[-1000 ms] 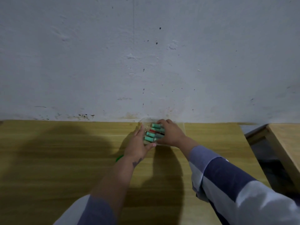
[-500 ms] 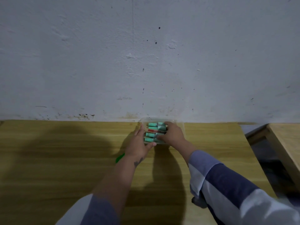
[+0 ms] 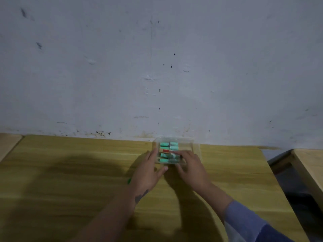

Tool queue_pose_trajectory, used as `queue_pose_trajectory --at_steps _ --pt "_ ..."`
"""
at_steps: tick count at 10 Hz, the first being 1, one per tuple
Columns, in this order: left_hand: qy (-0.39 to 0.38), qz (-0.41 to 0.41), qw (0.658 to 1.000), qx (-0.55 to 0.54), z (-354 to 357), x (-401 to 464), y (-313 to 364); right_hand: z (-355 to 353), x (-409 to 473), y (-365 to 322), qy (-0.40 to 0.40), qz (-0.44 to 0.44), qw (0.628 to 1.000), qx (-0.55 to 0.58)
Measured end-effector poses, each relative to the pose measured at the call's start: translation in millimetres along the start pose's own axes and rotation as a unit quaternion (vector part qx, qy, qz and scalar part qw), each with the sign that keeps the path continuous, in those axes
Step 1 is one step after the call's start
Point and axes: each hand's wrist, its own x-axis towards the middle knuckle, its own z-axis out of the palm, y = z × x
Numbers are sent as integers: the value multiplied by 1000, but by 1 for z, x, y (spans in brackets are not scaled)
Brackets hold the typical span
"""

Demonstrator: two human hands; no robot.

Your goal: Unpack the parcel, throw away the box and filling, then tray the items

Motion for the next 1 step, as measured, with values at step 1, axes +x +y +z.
queue_pose_trajectory --at_steps 1 --pt "-25 18 997 -69 0 -64 -16 5 -77 1 29 -85 993 79"
